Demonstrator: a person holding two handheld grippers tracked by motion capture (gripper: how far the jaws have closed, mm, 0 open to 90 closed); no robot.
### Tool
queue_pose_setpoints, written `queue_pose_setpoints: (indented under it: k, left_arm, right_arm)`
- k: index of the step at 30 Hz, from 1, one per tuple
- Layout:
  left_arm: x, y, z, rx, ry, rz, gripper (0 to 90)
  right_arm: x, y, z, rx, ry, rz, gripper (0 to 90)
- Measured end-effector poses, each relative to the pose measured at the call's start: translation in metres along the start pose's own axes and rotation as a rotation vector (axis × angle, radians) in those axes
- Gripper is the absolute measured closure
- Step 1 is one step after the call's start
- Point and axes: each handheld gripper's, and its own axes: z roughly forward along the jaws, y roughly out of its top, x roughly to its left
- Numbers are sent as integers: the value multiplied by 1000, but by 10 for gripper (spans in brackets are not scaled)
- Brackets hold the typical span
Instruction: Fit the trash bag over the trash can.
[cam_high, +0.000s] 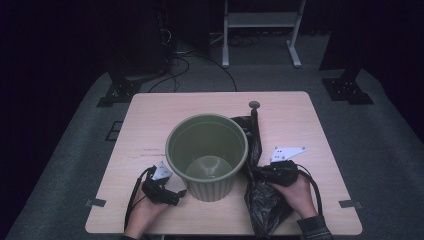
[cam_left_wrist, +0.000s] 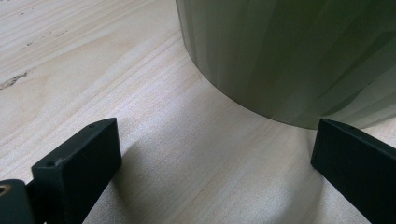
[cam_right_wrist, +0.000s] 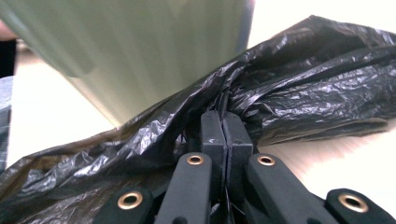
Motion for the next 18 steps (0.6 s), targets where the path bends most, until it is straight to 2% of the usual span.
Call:
queue_pose_setpoints:
  k: [8,9,11,14,17,18]
  left_arm:
    - [0,0,0,0,0,0,2]
    - [0,0,0,0,0,0,2]
    - [0,0,0,0,0,0,2]
    - [0,0,0,0,0,0,2]
    - [0,0,0,0,0,0,2]
    - [0,0,0,0,0,0,2]
  right_arm:
    - [10,17,-15,-32,52,-52,897]
    - [13,22,-19,-40,75,-77,897]
    - [14,24,-20,-38,81,-83,897]
    - [20,34,-28,-43,105,-122,897]
    - [22,38,-32,-61,120,-124,897]
    - [23,41,-36,-79,150,-129,896]
